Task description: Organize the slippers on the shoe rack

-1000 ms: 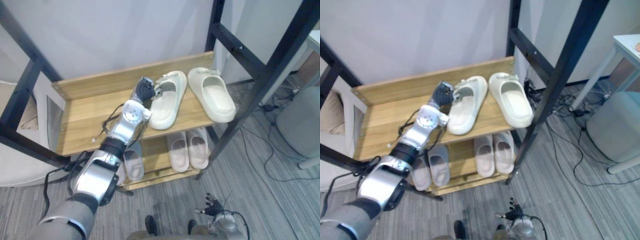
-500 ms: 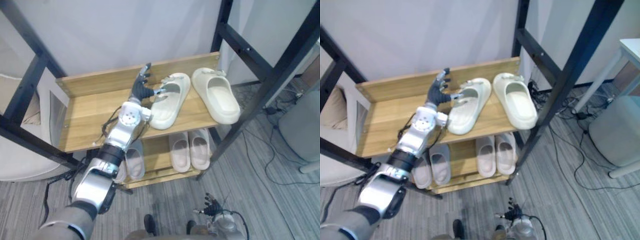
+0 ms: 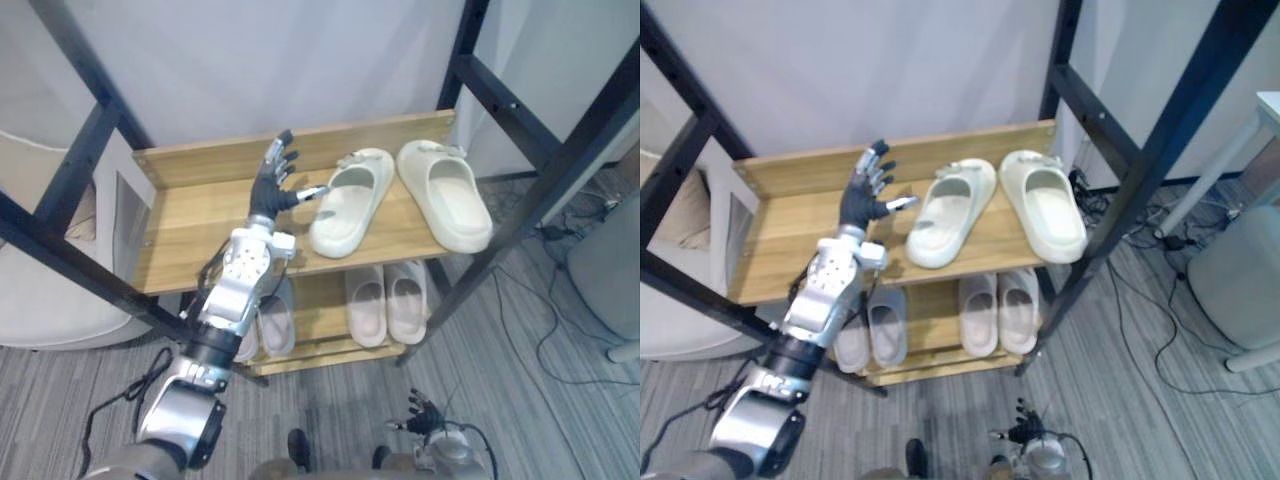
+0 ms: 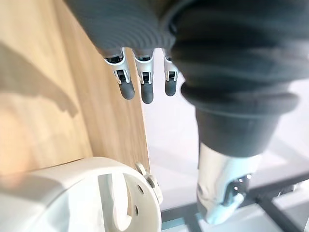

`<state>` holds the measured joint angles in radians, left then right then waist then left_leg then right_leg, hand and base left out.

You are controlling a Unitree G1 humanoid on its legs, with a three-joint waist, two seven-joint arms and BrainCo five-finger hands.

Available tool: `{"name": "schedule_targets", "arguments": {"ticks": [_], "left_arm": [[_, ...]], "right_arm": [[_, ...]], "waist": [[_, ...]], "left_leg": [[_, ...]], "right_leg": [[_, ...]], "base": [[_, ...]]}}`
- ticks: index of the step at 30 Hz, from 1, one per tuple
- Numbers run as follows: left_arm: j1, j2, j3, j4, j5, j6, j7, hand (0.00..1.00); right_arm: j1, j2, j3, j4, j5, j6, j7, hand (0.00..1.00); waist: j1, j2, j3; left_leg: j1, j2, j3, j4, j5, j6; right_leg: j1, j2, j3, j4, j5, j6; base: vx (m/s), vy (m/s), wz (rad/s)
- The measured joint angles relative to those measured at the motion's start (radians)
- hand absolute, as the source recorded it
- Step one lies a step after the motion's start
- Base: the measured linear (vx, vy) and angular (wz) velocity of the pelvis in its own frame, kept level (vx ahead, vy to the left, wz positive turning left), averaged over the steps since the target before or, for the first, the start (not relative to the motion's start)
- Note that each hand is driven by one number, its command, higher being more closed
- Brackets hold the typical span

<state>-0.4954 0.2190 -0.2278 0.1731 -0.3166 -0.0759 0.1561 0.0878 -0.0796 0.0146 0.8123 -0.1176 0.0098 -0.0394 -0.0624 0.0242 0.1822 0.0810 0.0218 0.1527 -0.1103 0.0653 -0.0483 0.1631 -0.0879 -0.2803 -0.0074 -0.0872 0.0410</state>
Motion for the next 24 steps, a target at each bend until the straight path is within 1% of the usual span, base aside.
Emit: {"name": "schedule_targets", "arguments": {"ticks": [1, 4, 10, 16, 21, 24], "left_arm": [[0.018, -0.001, -0.018, -0.009, -0.025, 0.000, -0.010, 0.00], [0.060, -0.008, -0.069, -0.010, -0.063, 0.002, -0.041, 0.00], [0.097, -0.031, -0.121, -0.018, -0.068, 0.007, -0.076, 0.00], [0.097, -0.047, -0.186, -0.032, -0.068, 0.015, -0.102, 0.00], [0.091, -0.068, -0.262, -0.034, -0.068, 0.018, -0.118, 0.00], [0.063, -0.090, -0.311, -0.012, -0.069, 0.026, -0.119, 0.00]], "right_arm": [[-0.001, 0.000, 0.001, 0.005, 0.000, 0.000, 0.000, 0.00], [-0.003, 0.000, 0.010, 0.011, 0.000, 0.002, 0.000, 0.00], [-0.010, 0.003, 0.031, 0.026, -0.001, 0.006, 0.000, 0.00], [-0.010, 0.002, 0.038, 0.031, -0.001, 0.008, -0.001, 0.00], [-0.009, 0.002, 0.049, 0.034, -0.001, 0.009, 0.000, 0.00], [-0.010, 0.002, 0.050, 0.034, -0.001, 0.009, 0.000, 0.00]], "waist": [[0.005, -0.002, -0.001], [0.006, -0.008, -0.003], [0.010, -0.021, -0.010], [0.012, -0.026, -0.015], [0.011, -0.040, -0.026], [0.007, -0.042, -0.027]], "left_leg": [[0.000, 0.000, -0.002, 0.000, 0.000, 0.000], [0.000, -0.002, -0.014, 0.000, 0.002, 0.004], [-0.002, -0.007, -0.027, 0.000, 0.004, 0.006], [-0.003, -0.013, -0.031, 0.000, 0.006, 0.008], [-0.006, -0.016, -0.037, 0.000, 0.006, 0.008], [-0.006, -0.017, -0.037, 0.000, 0.008, 0.010]], "right_leg": [[0.001, -0.001, -0.003, 0.000, 0.000, 0.000], [0.009, -0.005, -0.017, 0.000, -0.002, 0.004], [0.013, -0.008, -0.029, -0.001, -0.004, 0.006], [0.016, -0.014, -0.038, -0.001, -0.006, 0.011], [0.016, -0.016, -0.045, -0.001, -0.008, 0.013], [0.016, -0.017, -0.046, 0.000, -0.008, 0.013]], "base": [[-0.01, -0.005, 0.06], [-0.01, -0.007, 0.12], [-0.01, -0.001, 0.06], [-0.01, 0.003, 0.04], [0.00, 0.000, 0.04], [0.00, 0.000, 0.00]]}}
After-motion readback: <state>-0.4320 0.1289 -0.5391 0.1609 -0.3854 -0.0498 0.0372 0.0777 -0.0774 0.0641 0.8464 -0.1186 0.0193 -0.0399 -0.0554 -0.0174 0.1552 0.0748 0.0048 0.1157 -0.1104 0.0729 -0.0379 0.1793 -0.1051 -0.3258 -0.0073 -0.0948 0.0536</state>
